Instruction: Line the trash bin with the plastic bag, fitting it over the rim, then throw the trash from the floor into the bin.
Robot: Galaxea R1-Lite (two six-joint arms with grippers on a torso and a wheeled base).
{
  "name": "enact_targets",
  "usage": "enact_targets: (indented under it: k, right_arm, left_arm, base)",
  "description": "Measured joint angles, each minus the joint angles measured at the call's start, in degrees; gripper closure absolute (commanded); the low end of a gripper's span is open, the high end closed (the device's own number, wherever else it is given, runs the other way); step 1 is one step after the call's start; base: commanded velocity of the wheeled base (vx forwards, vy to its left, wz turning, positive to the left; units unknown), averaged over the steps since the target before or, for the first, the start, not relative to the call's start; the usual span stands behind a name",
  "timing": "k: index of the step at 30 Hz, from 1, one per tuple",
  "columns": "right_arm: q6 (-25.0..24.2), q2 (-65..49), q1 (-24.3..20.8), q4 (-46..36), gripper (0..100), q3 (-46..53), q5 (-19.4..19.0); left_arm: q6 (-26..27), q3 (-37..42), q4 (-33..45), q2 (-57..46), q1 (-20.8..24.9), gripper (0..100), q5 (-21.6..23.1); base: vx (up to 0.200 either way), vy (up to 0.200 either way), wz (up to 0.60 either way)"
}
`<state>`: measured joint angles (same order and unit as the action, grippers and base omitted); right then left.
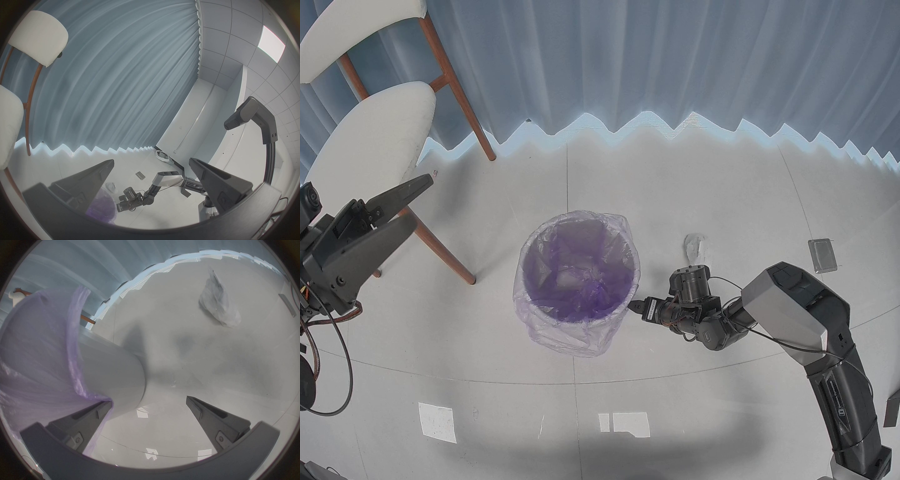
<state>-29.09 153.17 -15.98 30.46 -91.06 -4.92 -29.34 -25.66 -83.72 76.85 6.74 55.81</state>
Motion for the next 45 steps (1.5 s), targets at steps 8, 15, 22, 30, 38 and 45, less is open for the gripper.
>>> enact_targets:
  k: [8, 15, 22, 30, 38, 45]
  right_arm:
    - [-0.26, 0.27, 0.11, 0.57, 0, 1.05, 0.5]
    - [-0.74, -6.78, 0.61, 0.98, 0, 11.5, -0.22]
    - [0.79, -16.63, 1.85, 4.11, 0, 25.1, 0.15]
    - [2.95, -20.85, 5.51, 8.23, 0, 29.51, 3.62]
    - [5.34, -21.26, 6.34, 6.86, 0, 25.55, 7.03]
    - [10.05, -19.1, 7.12, 5.5, 0, 19.02, 12.14]
  left_arm:
    - [0.01, 0.48, -0.02, -0.06, 0.34, 0, 0.0]
    - [0.0, 0.48, -0.05, -0.09, 0.43, 0, 0.0]
    - [0.0, 0.3, -0.24, -0.12, 0.48, 0, 0.0]
    - [-0.05, 1.11, 1.01, -2.24, -0.35, 0, 0.0]
    - [-0.07, 3.18, 3.58, -6.35, -1.95, 0, 0.0]
    - [-0.07, 3.25, 4.18, -7.8, -2.08, 0, 0.0]
  base:
    - [0.0, 0.0, 0.0]
    - [0.0, 0.0, 0.0]
    - [0.0, 0.0, 0.0]
    - [0.025, 0.0, 0.0]
    - [0.2, 0.0, 0.0]
    - [0.2, 0.0, 0.0]
